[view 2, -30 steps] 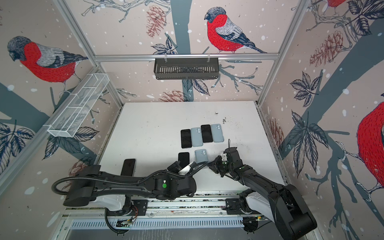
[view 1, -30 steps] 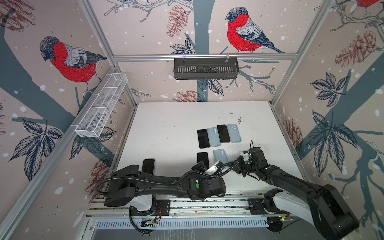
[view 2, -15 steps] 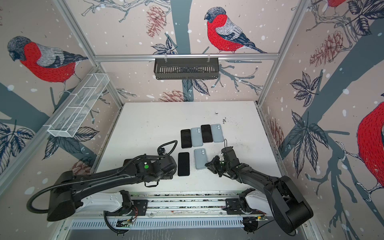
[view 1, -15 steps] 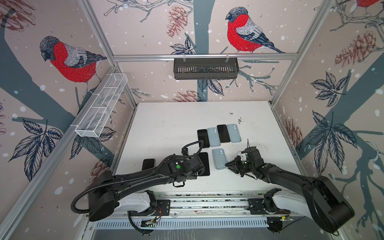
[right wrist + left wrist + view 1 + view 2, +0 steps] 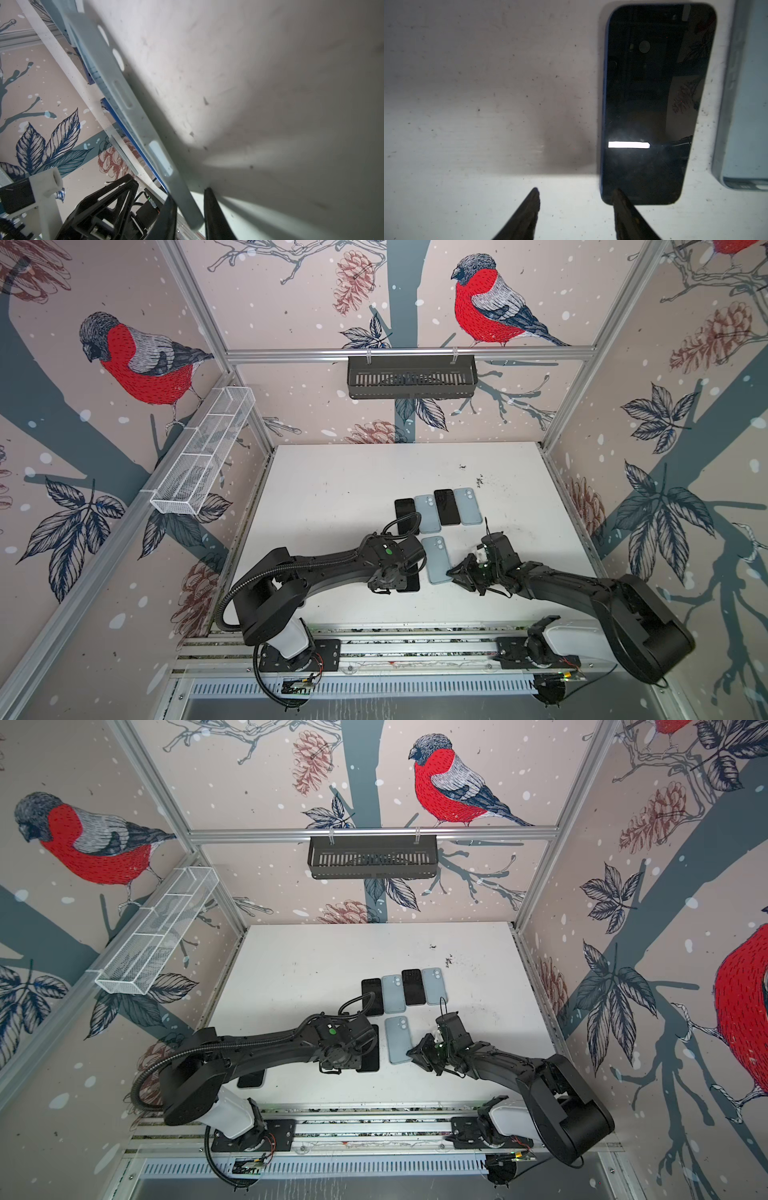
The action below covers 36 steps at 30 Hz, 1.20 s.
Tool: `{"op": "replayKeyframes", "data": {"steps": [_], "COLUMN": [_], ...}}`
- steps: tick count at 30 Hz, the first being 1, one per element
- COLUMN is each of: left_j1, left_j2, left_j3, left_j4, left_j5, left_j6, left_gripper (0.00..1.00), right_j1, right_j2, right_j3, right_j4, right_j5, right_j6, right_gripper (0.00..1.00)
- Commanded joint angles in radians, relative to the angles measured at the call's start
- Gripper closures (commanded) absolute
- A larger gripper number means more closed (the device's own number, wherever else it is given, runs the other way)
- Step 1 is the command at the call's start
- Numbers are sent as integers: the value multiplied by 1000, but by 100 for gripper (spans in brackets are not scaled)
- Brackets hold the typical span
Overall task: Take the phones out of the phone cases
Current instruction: 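Lower the pale blue case flat beside the blue phone and open the right gripper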
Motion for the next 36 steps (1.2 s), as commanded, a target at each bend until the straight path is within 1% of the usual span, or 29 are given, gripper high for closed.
{"op": "replayKeyframes", "data": {"steps": [1,5,13,17,19,24,27,28,29,31,33,36], "left_j1": [3,3,3,3,5,10,10,9,10,10,9,11], "left_j2": [27,48,85,108,110,126,124,116,105,80,55,45], "left_j3": [30,34,93,118,120,134,147,152,157,157,142,114], "left_j4": [46,70,116,119,126,136,111,94,66,17,-27,-29], "left_j5": [18,19,34,46,47,59,53,46,32,2,-26,-25], "left_j6": [19,40,86,103,106,117,110,100,86,63,38,41], "left_gripper": [47,48,52,55,56,57,57,55,51,38,29,21], "right_j1": [5,7,-12,-22,-27,-29,-31,-31,-31,-31,-31,-33], "right_j2": [20,30,23,12,7,6,1,-2,-7,-19,-31,-38], "right_j3": [12,29,64,84,84,76,89,97,107,121,128,137], "right_j4": [-33,-52,-145,-198,-205,-187,-191,-203,-214,-236,-244,-260], "right_j5": [1,-6,9,20,18,1,-2,1,5,15,17,31], "right_j6": [-35,-52,-123,-165,-174,-178,-194,-203,-213,-233,-250,-282], "right_gripper": [68,56,40,28,24,19,16,16,15,12,9,1]}}
